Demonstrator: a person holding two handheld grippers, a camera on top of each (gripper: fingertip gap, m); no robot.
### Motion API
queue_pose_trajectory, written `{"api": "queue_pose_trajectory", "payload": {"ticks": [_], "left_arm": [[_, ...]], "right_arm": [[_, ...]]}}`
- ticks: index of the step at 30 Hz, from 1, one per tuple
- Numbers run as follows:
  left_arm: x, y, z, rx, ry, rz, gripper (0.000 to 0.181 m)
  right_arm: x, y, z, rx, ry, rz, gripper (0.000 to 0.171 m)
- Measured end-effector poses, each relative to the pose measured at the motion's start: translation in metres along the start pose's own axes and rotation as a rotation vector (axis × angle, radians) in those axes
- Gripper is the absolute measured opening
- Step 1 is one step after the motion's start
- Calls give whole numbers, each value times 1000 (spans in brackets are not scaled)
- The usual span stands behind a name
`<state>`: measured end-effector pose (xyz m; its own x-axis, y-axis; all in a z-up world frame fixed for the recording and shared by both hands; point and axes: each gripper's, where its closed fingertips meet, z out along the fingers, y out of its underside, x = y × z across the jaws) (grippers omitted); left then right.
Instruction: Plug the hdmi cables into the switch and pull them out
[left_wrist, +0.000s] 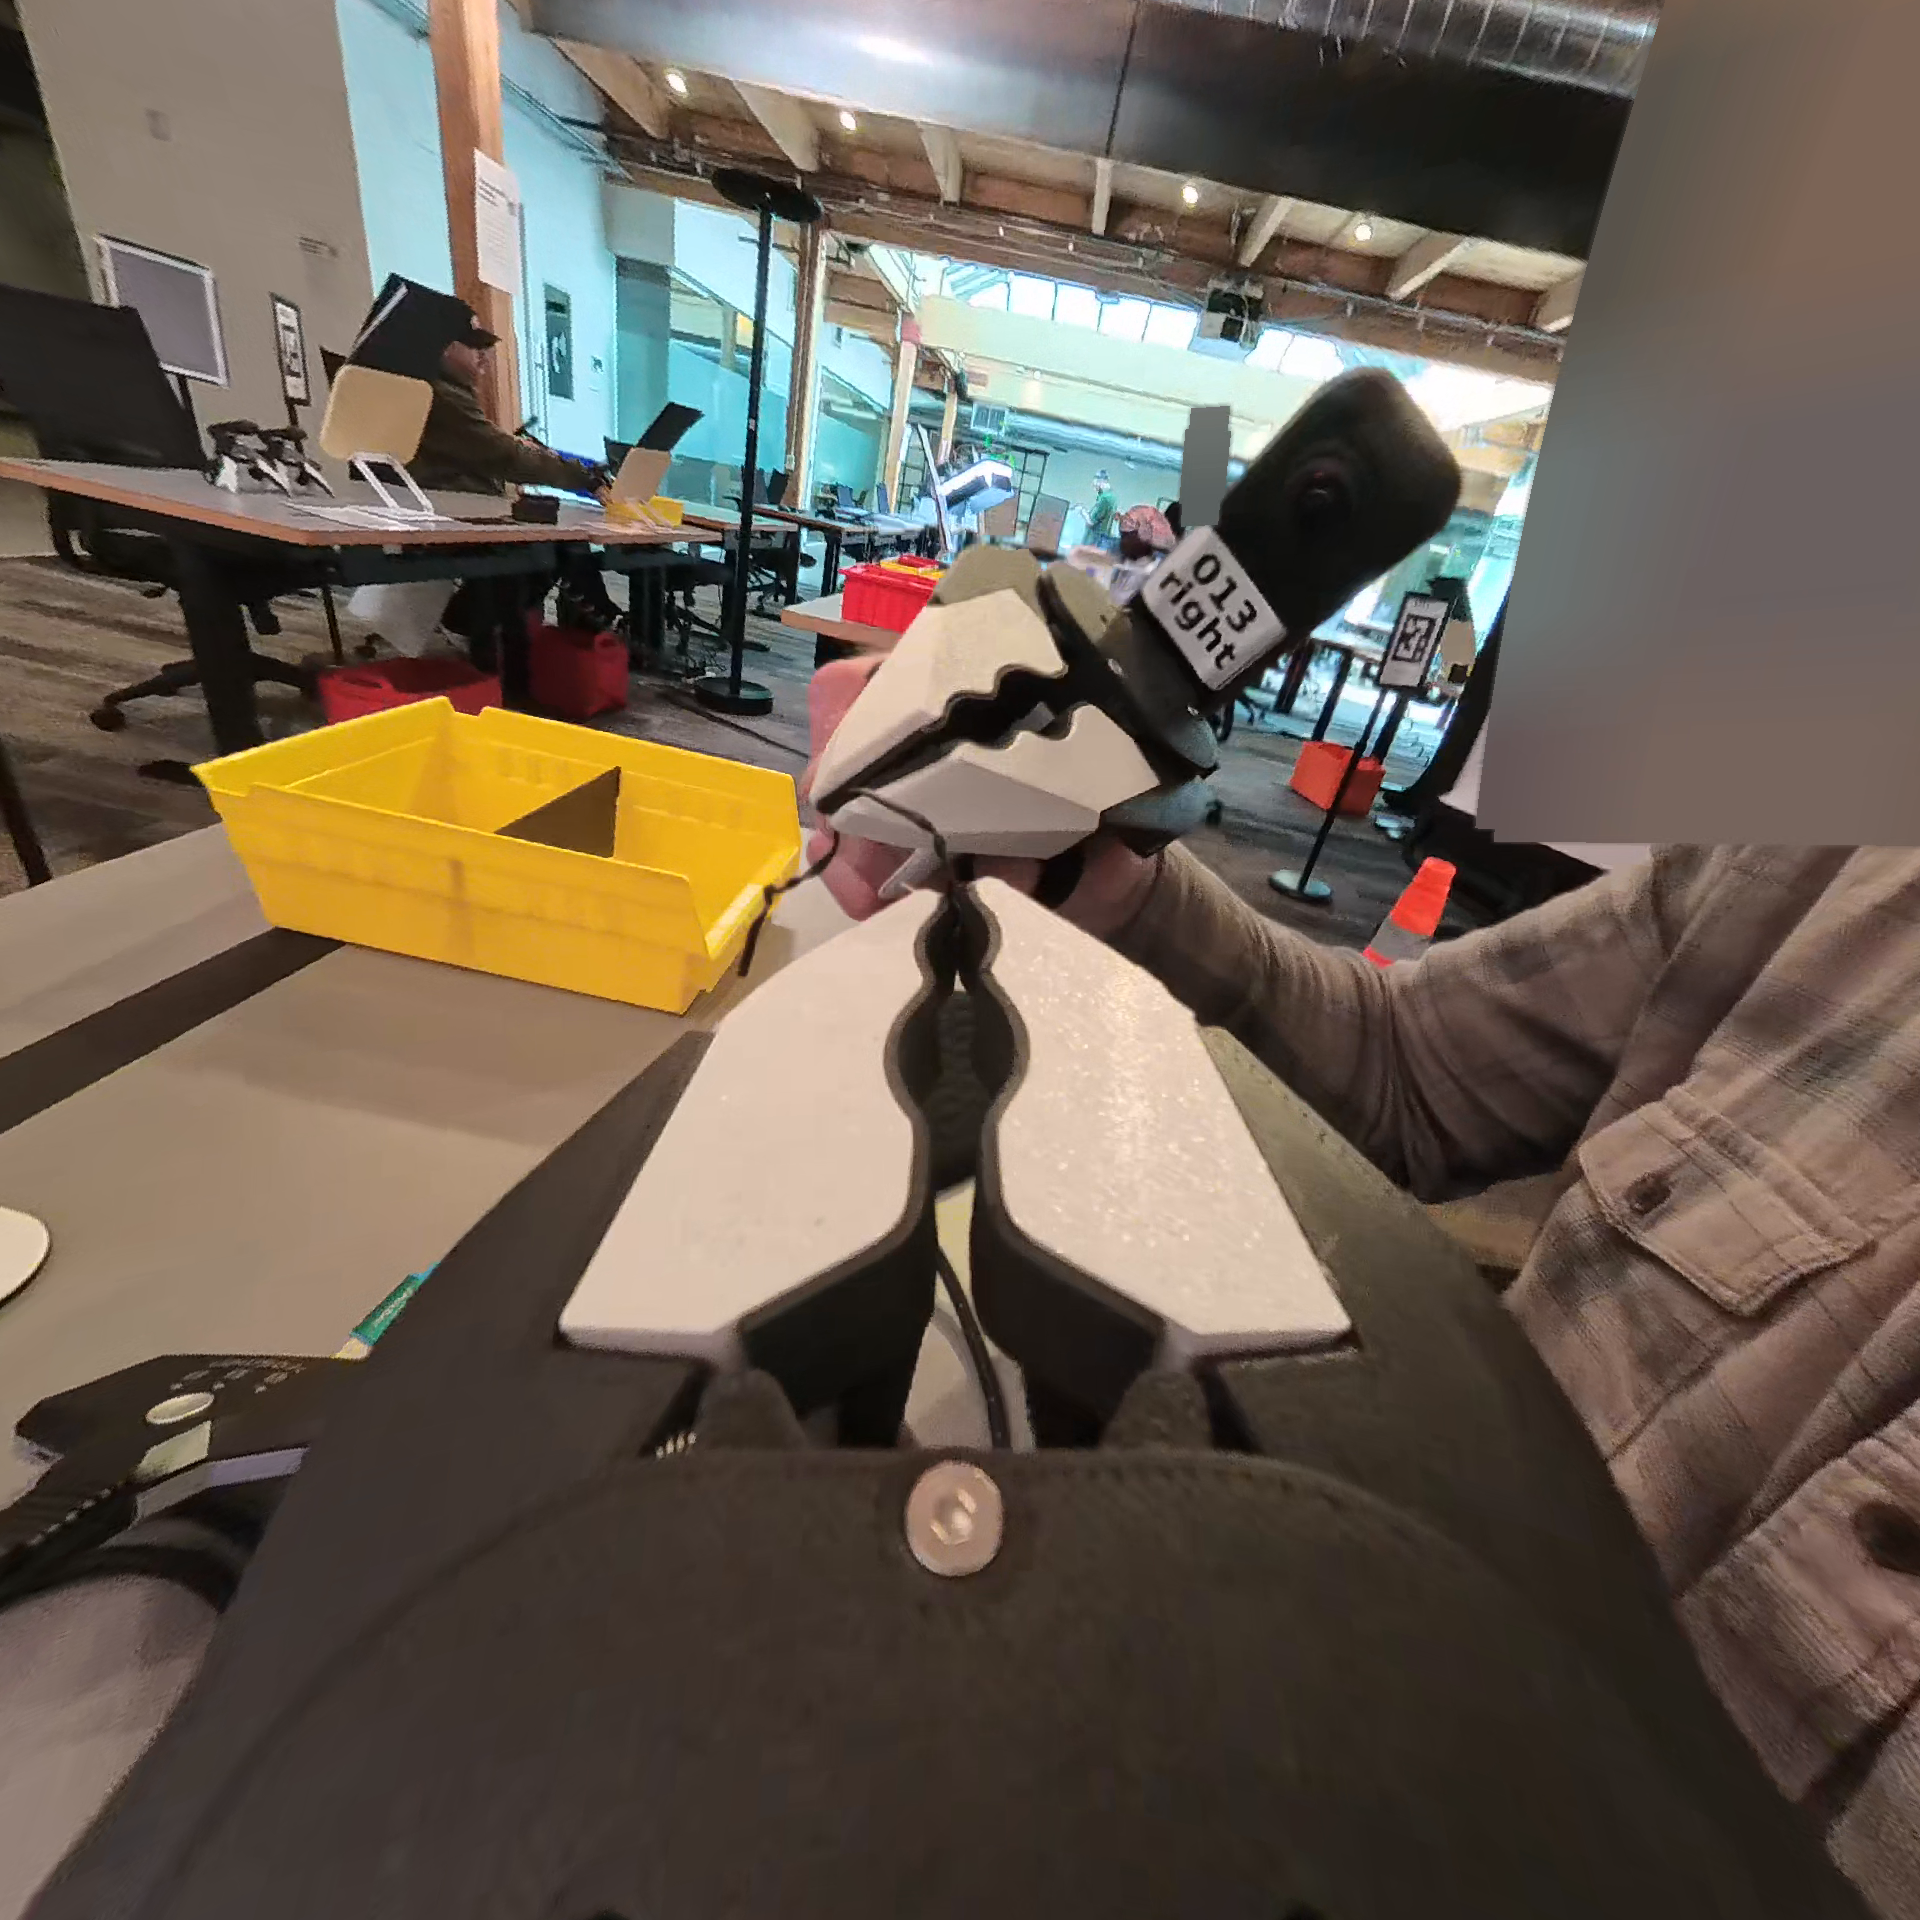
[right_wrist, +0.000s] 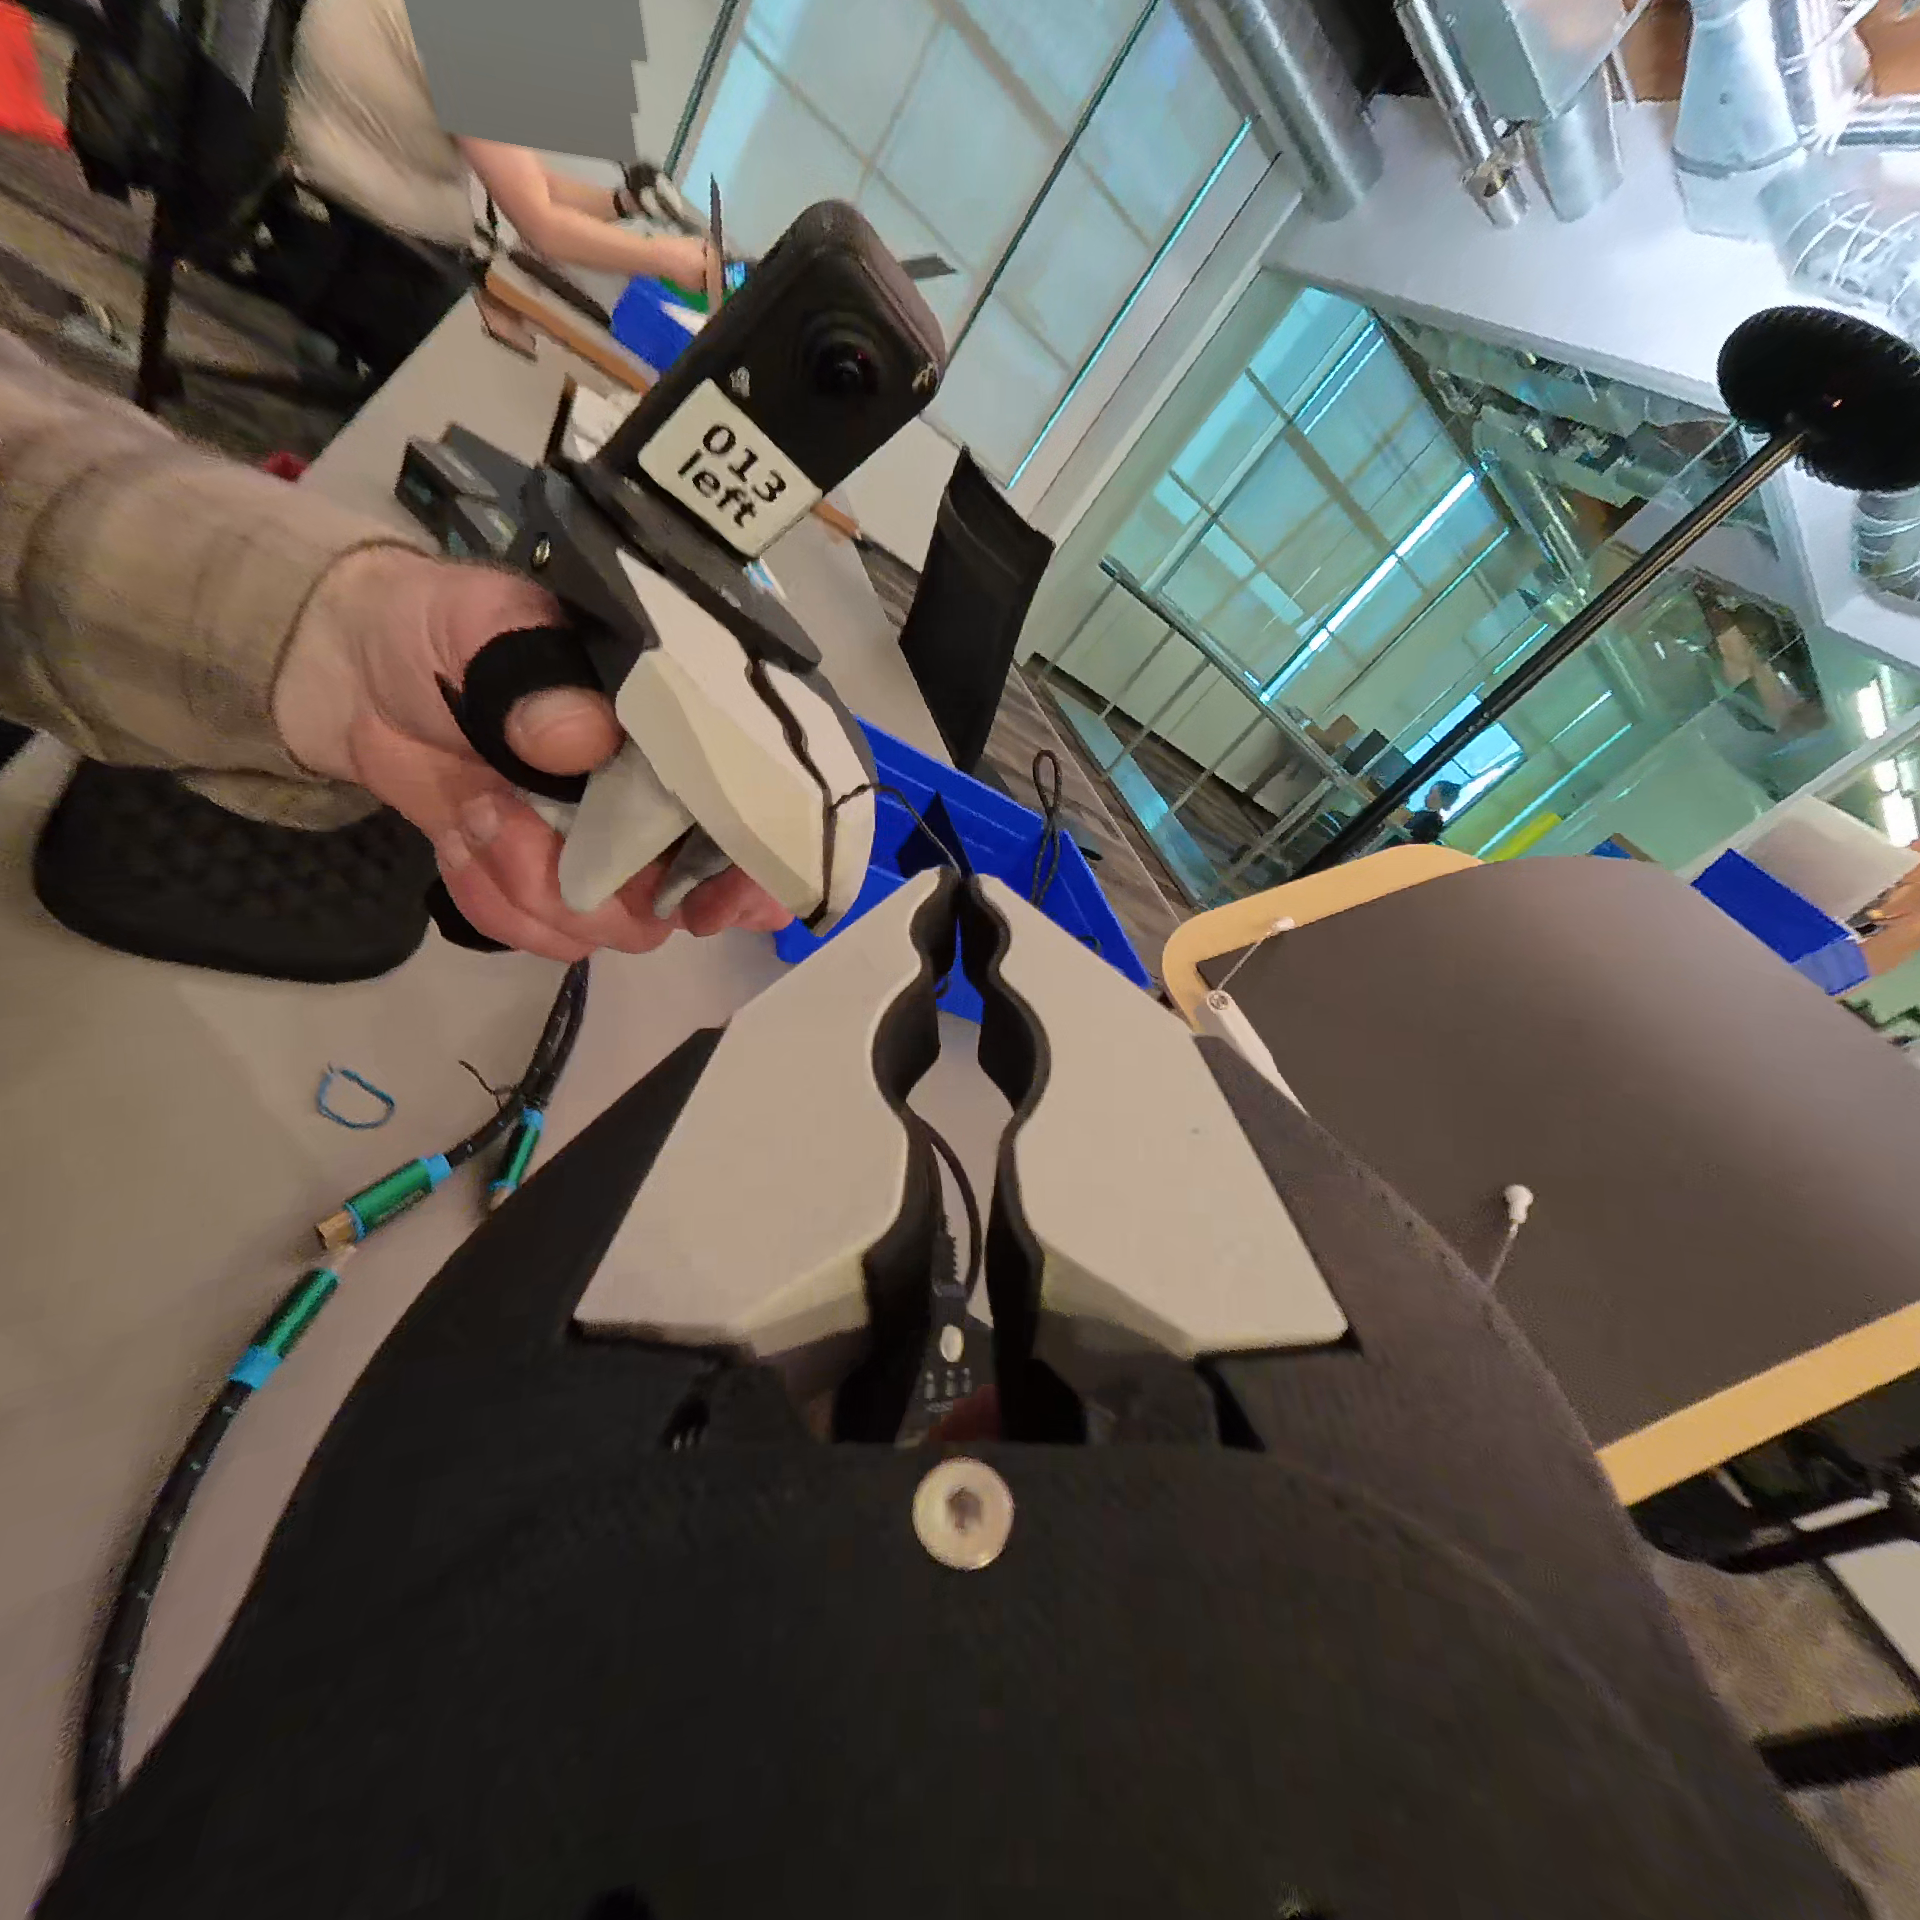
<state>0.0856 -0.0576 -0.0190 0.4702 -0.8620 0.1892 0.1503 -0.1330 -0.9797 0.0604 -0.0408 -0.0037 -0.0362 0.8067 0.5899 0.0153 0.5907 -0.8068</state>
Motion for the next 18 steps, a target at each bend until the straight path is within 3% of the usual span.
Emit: {"api": "queue_pose_trajectory", "payload": {"ticks": [5, 9, 15, 18], "left_arm": [[-7, 11, 5, -79, -42, 35, 0], [-14, 29, 14, -142, -100, 57, 0], [-22, 4, -1, -1, -136, 33, 0], [-22, -4, -2, 48, -126, 7, 32]], "right_arm": [[5, -2, -3, 49, 48, 120, 0], [25, -24, -14, 236, 78, 412, 0], [33, -8, -20, 158, 84, 427, 0], [32, -11, -21, 240, 6, 608, 0]]}}
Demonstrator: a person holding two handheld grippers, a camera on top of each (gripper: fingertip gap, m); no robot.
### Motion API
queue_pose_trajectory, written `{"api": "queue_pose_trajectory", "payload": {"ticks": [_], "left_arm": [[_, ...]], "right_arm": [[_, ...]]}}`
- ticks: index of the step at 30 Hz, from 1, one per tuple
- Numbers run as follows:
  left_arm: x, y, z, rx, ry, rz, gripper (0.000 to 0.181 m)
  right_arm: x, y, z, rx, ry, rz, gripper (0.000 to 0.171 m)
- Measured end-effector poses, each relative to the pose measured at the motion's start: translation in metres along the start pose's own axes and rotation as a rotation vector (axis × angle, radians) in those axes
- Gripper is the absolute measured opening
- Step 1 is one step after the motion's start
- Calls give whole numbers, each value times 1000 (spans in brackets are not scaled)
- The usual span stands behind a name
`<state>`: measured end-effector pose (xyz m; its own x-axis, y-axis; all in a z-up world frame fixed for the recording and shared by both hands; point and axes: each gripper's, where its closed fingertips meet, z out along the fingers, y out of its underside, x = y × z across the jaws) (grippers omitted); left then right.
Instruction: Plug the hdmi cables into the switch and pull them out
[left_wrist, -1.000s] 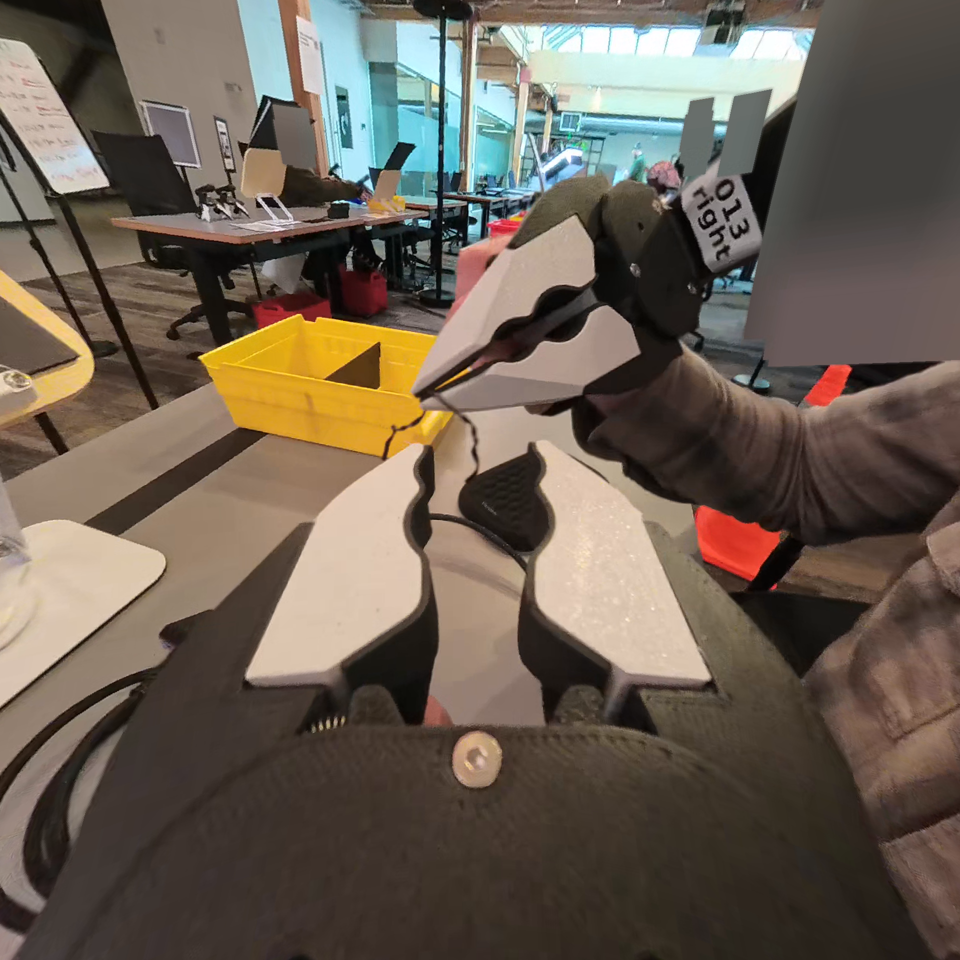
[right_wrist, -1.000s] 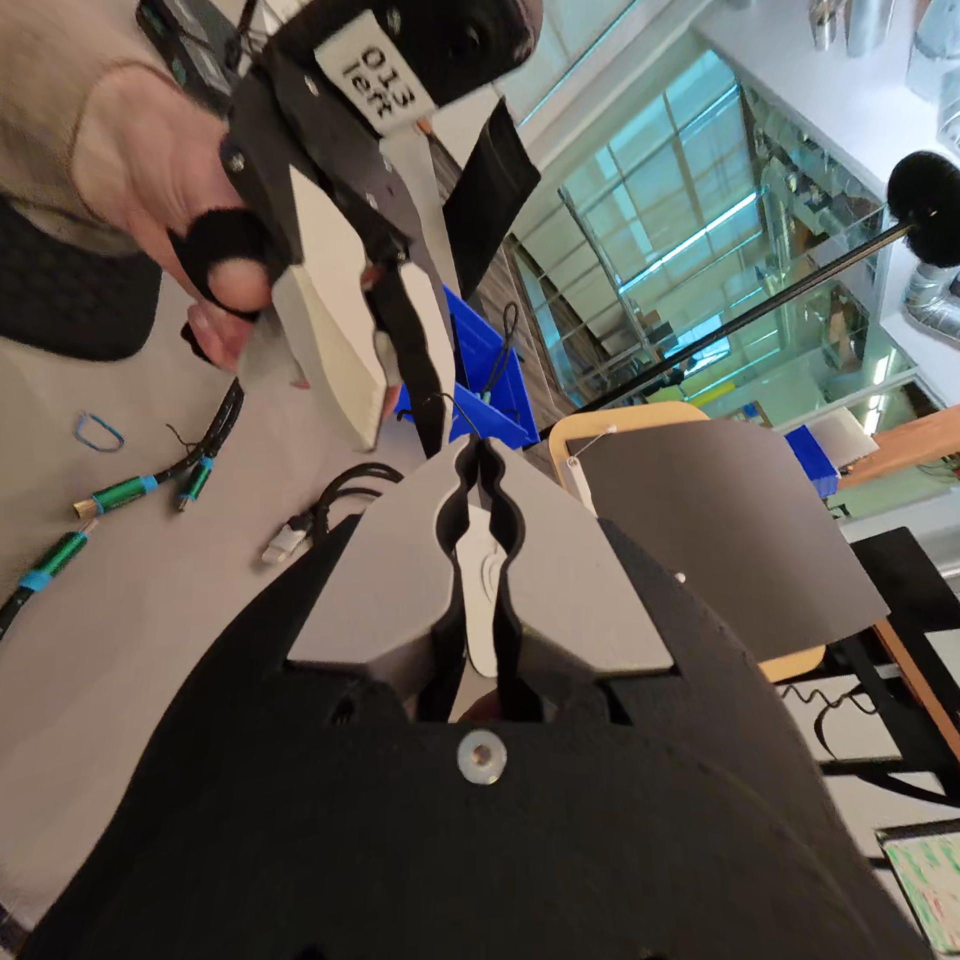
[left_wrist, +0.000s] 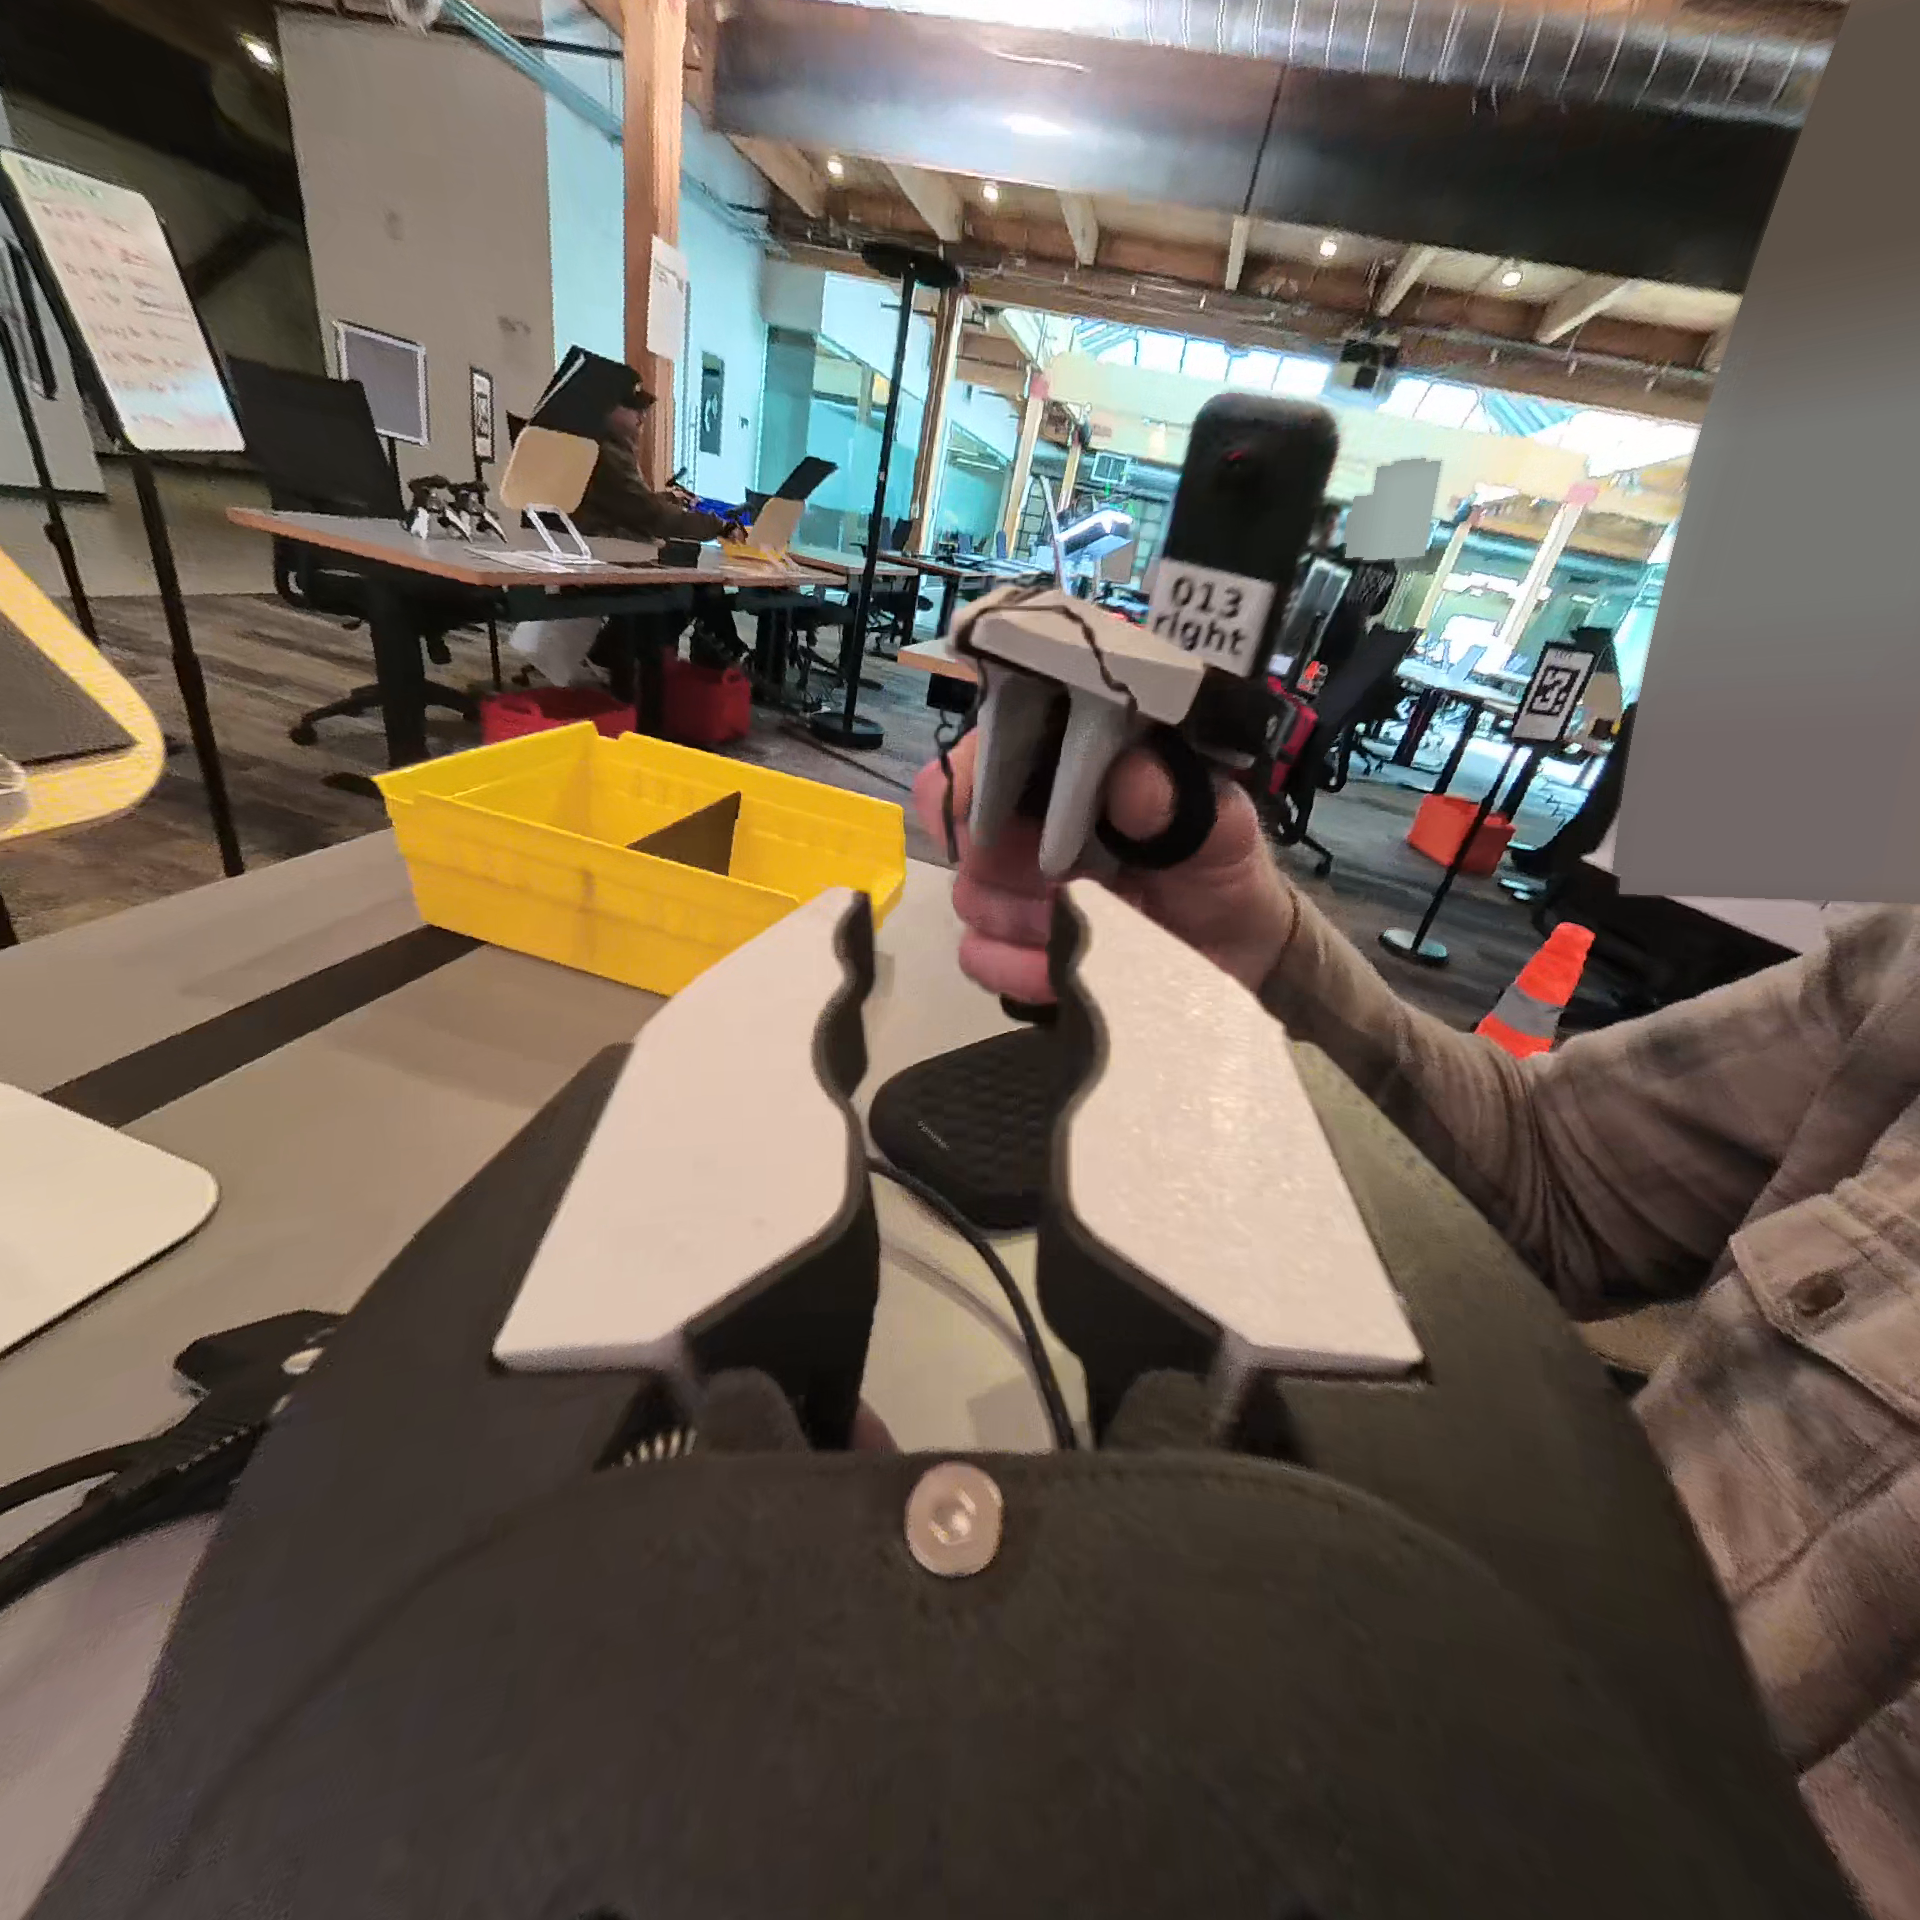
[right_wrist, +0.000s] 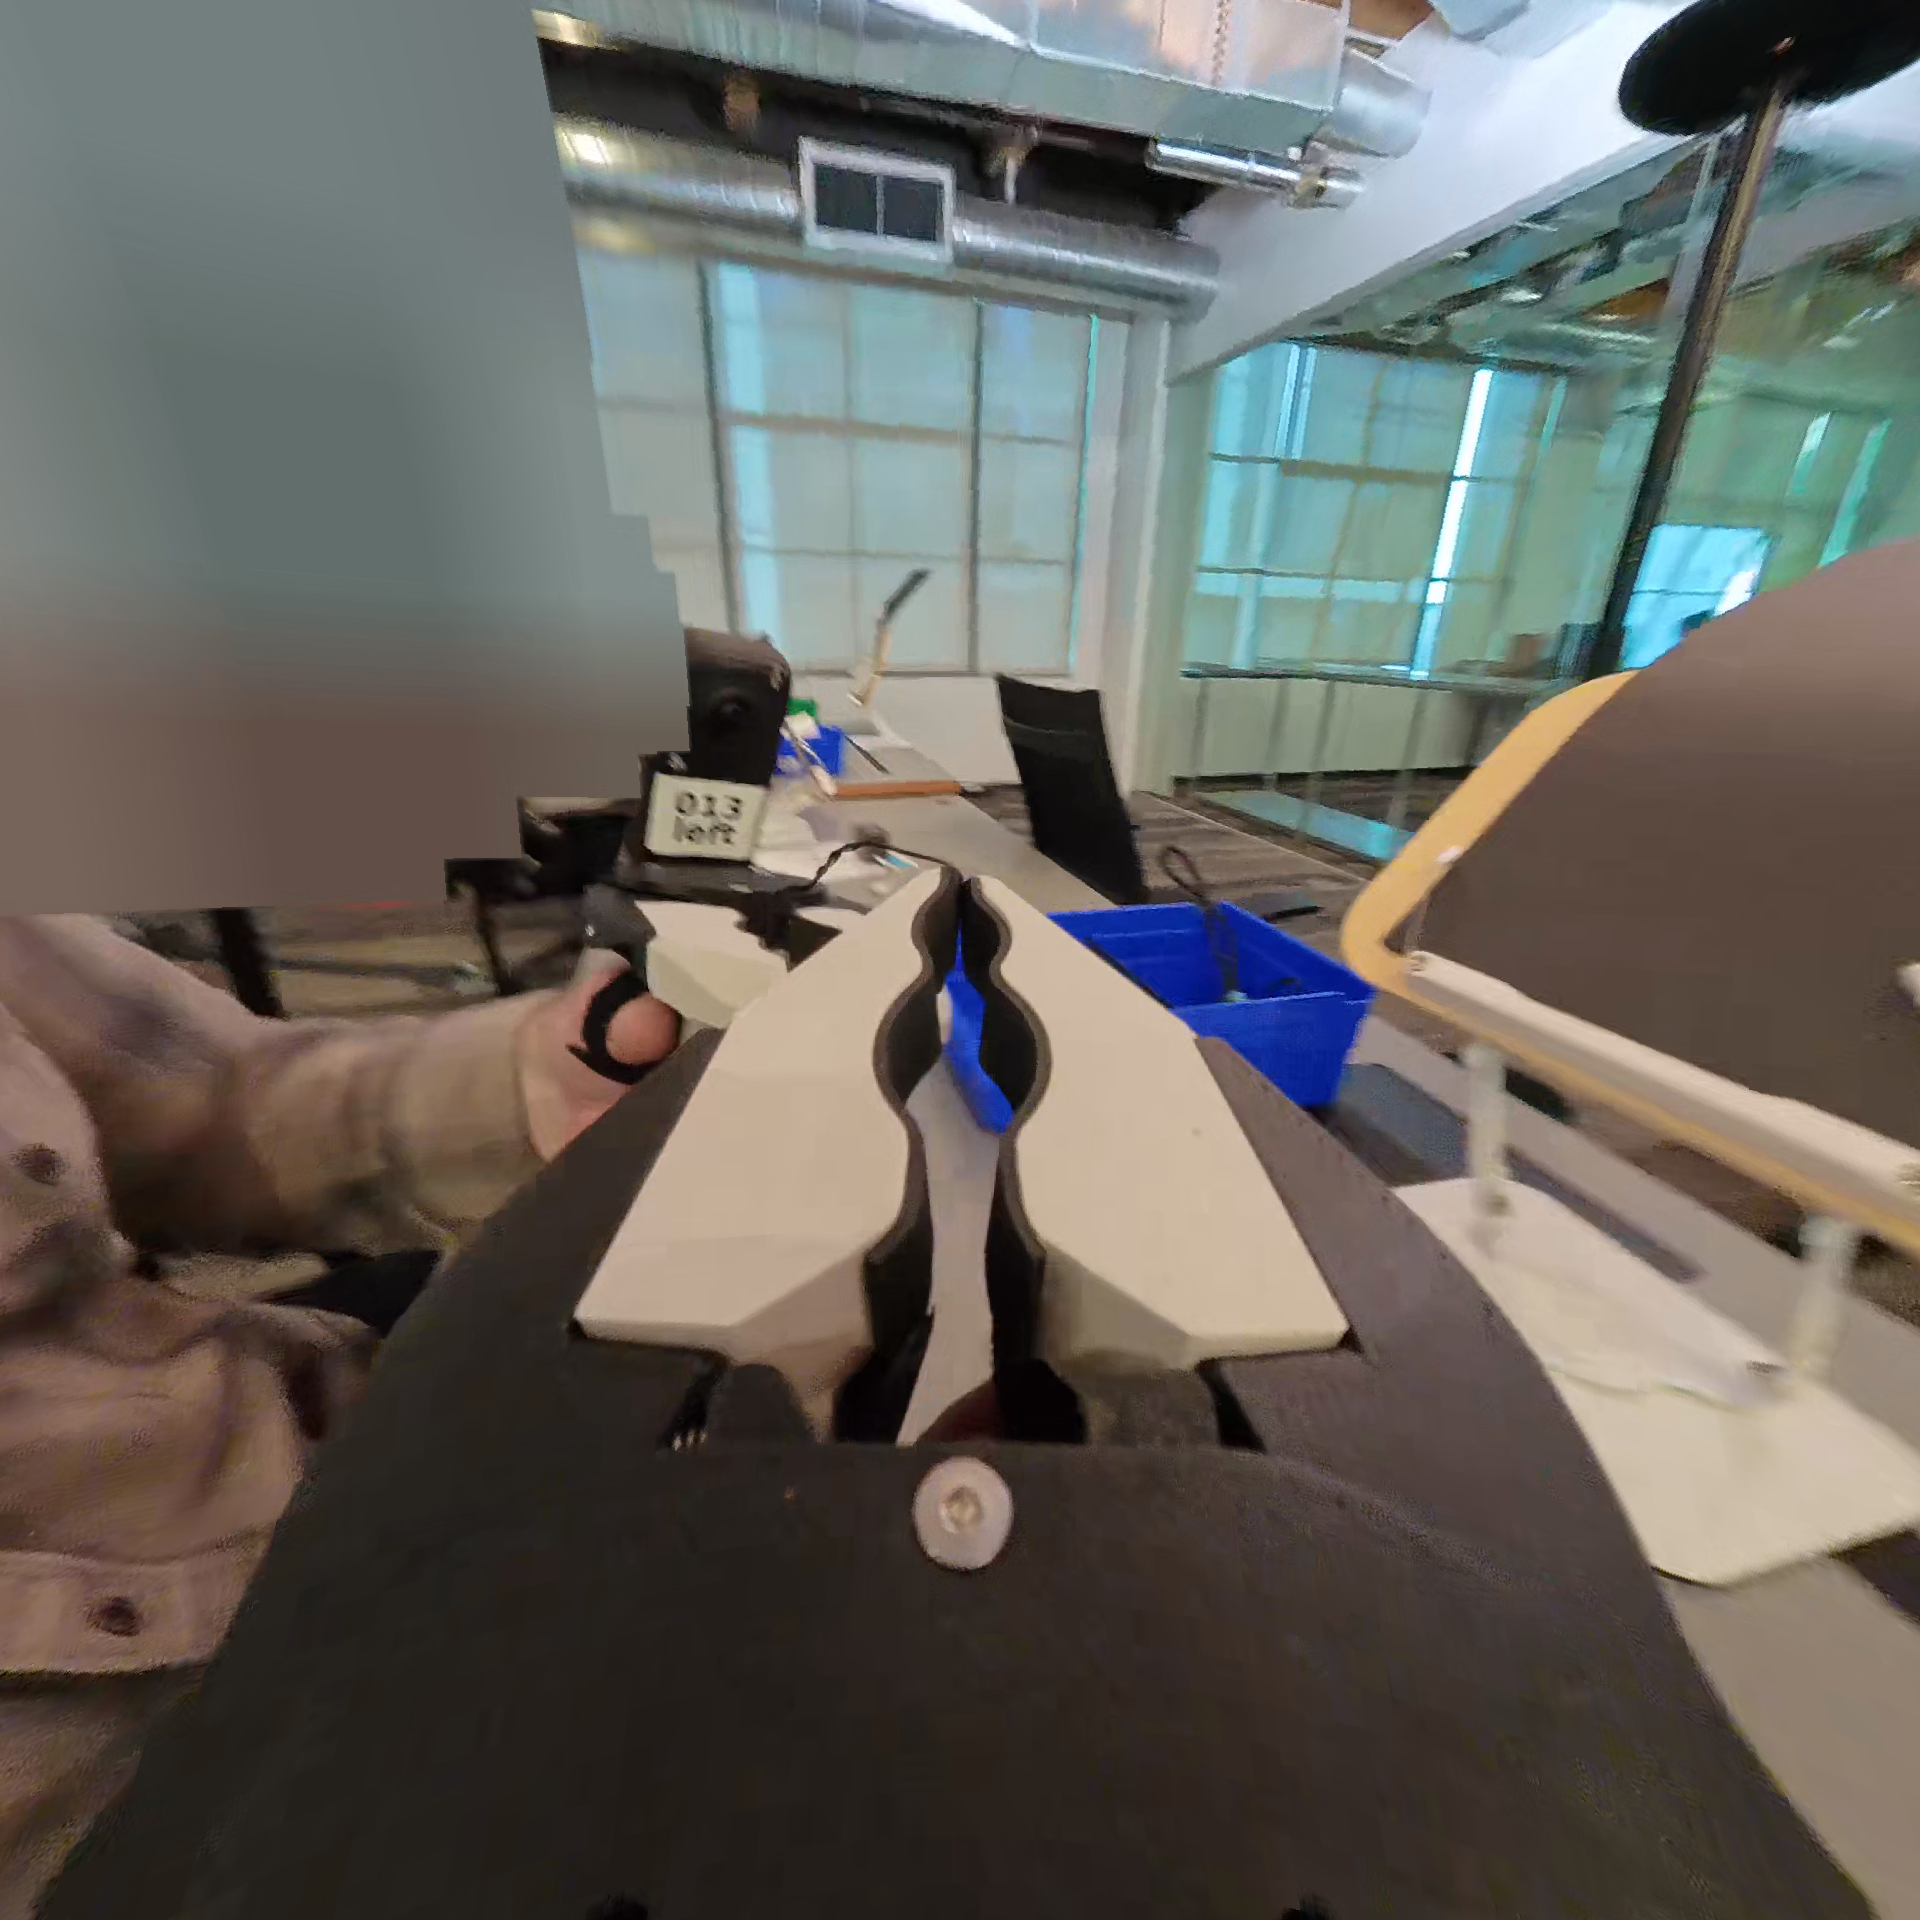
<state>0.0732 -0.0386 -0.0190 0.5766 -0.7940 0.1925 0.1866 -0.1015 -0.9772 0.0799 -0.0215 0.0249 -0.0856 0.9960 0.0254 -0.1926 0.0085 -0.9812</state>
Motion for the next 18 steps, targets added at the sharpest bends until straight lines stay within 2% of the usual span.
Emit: {"api": "queue_pose_trajectory", "payload": {"ticks": [3, 5, 7, 8, 10, 12, 15, 18], "left_arm": [[7, 2, 8, -7, 41, -40, 38], [8, 3, 13, -3, 50, -56, 32], [12, 0, 15, 19, 90, -107, 19], [13, -1, 15, 27, 102, -122, 4], [12, 2, 16, 17, 107, -140, 0], [13, 5, 14, 5, 120, -157, 3], [16, 6, 3, -15, 172, -184, 49], [23, -5, -9, -11, 273, -211, 72]], "right_arm": [[-3, 0, 1, 72, -69, 155, 0], [-8, 4, 3, 82, -96, 189, 0], [-12, 8, 5, 70, -105, 190, 0], [-13, 10, 6, 64, -107, 189, 0], [-13, 12, 6, 44, -98, 155, 0], [-14, 16, 6, -14, -56, 30, 0], [-18, 15, 3, -91, -38, -145, 0], [-23, 13, 0, -144, -62, -289, 0]]}}
